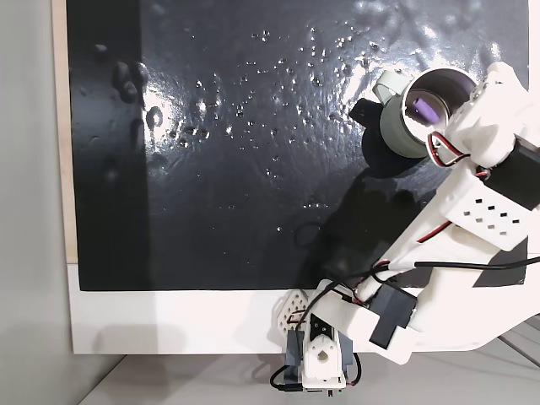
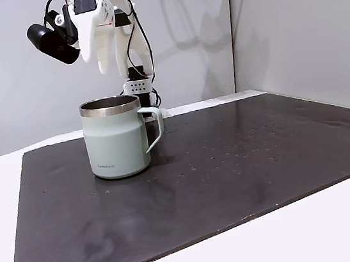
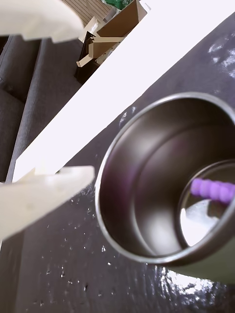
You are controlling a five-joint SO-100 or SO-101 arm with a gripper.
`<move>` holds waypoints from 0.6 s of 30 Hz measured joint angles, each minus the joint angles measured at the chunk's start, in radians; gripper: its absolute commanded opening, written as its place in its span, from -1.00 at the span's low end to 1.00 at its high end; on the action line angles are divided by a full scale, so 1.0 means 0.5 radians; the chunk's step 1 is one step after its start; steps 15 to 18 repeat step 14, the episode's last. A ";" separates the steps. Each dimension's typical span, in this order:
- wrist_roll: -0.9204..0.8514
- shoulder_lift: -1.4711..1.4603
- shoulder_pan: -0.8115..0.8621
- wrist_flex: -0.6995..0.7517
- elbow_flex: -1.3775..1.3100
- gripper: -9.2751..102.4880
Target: Grasp a pengrip and put it in the cup.
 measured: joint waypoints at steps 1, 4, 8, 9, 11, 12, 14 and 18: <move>0.000 0.012 0.009 0.000 0.021 -0.36; 0.000 0.052 0.028 0.000 0.083 -0.38; -0.018 0.064 0.049 0.000 0.114 -0.39; -0.025 0.064 0.049 0.000 0.117 -0.39; -0.025 0.064 0.049 0.000 0.117 -0.39; -0.028 0.064 0.049 0.000 0.117 -0.39; -0.037 0.064 0.049 0.000 0.117 -0.39; -0.037 0.064 0.049 0.000 0.117 -0.39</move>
